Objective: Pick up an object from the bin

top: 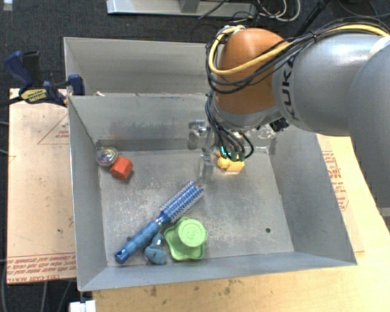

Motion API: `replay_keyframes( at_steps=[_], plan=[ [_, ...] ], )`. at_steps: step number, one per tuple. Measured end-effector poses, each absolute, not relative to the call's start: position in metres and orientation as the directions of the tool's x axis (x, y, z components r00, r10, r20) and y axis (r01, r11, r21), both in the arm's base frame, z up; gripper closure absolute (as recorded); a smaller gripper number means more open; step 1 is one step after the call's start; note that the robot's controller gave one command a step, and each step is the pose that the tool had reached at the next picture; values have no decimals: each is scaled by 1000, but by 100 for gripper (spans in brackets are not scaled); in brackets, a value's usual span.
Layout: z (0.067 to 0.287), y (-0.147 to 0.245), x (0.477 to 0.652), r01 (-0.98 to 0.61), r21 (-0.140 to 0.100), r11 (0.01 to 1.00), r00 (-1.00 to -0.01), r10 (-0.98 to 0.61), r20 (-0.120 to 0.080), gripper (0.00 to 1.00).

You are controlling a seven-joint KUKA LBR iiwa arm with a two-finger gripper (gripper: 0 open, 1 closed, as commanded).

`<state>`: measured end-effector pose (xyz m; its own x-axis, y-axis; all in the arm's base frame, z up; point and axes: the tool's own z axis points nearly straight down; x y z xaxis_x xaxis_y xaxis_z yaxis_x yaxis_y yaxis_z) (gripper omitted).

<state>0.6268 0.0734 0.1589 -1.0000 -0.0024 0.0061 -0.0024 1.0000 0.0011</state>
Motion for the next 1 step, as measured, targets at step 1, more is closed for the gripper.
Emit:
replay_keyframes(
  at_steps=[1],
  plan=[
    [69,80,610,-338,2,941,-941,-338,2,0]
  ],
)
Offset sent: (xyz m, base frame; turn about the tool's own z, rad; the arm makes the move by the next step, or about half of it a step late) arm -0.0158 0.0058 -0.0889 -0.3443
